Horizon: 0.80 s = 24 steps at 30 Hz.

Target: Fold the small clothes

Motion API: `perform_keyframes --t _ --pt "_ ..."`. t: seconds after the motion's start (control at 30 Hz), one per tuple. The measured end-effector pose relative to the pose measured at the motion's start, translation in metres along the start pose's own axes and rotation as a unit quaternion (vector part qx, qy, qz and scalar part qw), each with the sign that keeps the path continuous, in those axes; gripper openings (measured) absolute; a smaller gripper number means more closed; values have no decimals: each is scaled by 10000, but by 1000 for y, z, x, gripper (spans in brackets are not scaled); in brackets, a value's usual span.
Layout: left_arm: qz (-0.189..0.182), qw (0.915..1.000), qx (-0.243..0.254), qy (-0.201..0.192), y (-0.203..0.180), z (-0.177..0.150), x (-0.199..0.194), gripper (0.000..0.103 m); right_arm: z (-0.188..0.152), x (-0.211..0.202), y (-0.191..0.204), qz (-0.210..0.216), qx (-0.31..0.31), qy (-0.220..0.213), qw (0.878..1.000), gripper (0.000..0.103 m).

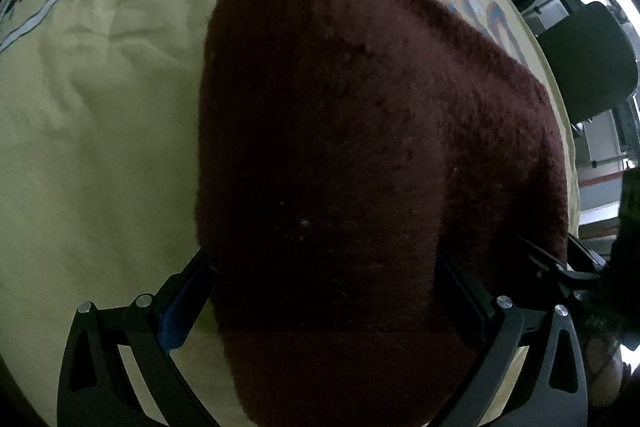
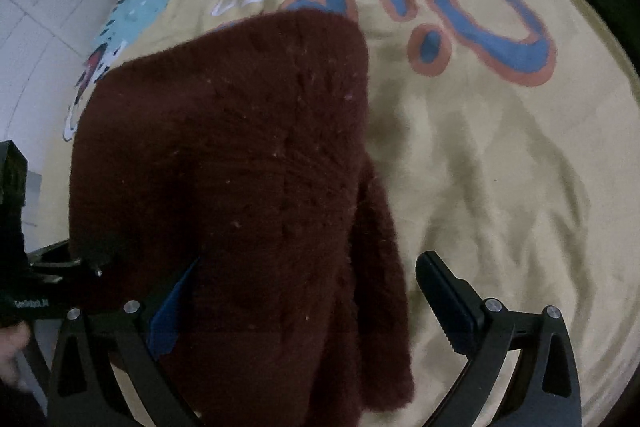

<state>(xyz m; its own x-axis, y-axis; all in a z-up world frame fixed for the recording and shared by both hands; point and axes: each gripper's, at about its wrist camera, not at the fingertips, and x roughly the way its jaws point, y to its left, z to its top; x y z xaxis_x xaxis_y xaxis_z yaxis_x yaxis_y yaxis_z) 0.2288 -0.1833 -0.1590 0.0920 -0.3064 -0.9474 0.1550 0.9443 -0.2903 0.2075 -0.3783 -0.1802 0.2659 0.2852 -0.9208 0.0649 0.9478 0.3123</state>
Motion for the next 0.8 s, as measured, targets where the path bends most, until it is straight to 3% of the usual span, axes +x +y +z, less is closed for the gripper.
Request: perform_keyframes --t 0.1,0.2,0.27,0.47,0.6,0.8 --pt "159 9996 229 -110 -7 0 0 103 -1 5 -1 113 128 45 9998 102" --pt "174 9991 348 -155 -13 2 2 94 -1 7 -1 149 241 115 9995 97" --pt "184 9988 412 -162 -16 3 3 88 -1 7 0 456 344 187 9982 75" --pt "99 9976 651 -204 -26 7 -3 57 1 -3 15 469 216 133 9986 49" --pt "-49 9966 764 -313 -34 11 -19 45 1 -22 22 470 173 -36 9987 43" --pt "-395 9923 892 -764 -25 14 -76 44 3 -62 49 638 -41 -407 9971 41"
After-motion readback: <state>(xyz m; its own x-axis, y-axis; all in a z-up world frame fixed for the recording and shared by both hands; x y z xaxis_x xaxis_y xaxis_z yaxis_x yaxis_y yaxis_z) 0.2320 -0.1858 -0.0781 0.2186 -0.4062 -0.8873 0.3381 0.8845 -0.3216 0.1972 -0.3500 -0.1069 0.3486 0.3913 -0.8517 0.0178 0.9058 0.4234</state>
